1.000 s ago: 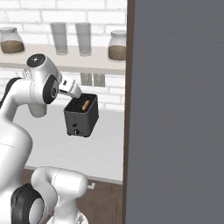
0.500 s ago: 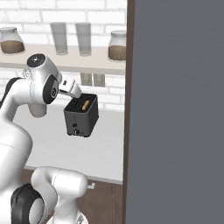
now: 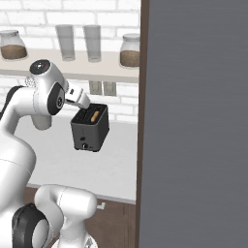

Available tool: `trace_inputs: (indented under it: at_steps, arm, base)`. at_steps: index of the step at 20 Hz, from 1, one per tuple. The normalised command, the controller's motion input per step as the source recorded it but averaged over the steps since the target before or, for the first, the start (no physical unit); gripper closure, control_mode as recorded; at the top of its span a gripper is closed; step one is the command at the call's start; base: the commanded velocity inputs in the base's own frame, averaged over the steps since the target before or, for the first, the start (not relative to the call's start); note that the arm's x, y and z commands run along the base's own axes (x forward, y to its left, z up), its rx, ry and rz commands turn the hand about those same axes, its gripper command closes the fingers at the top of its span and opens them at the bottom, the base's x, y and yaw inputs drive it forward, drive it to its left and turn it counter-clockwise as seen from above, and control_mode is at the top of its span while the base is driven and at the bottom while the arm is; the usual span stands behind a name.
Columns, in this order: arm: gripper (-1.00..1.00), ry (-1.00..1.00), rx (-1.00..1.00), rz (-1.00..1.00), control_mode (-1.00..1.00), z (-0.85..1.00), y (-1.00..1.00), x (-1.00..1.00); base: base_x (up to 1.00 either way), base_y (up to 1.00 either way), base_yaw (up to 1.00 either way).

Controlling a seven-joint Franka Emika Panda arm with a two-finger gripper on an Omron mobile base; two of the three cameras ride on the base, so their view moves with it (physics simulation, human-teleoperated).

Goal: Start the toaster. Once the lever pops up, take the bread to the plate on the dining counter.

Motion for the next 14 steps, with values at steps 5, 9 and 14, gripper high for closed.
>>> trace_inputs:
  at_steps: [5, 9, 14]
  arm:
    - [-1.00, 0.00, 0.00, 0.00, -1.00, 0.00, 0.00, 0.00]
    - [-1.00, 0.00, 0.00, 0.00, -1.00, 0.00, 0.00, 0.00]
    - [-1.00, 0.00, 0.00, 0.00, -1.00, 0.00, 0.00, 0.00]
  base:
    - [0.00, 0.00, 0.00]
    - [0.00, 0.00, 0.00]
    - [0.00, 0.00, 0.00]
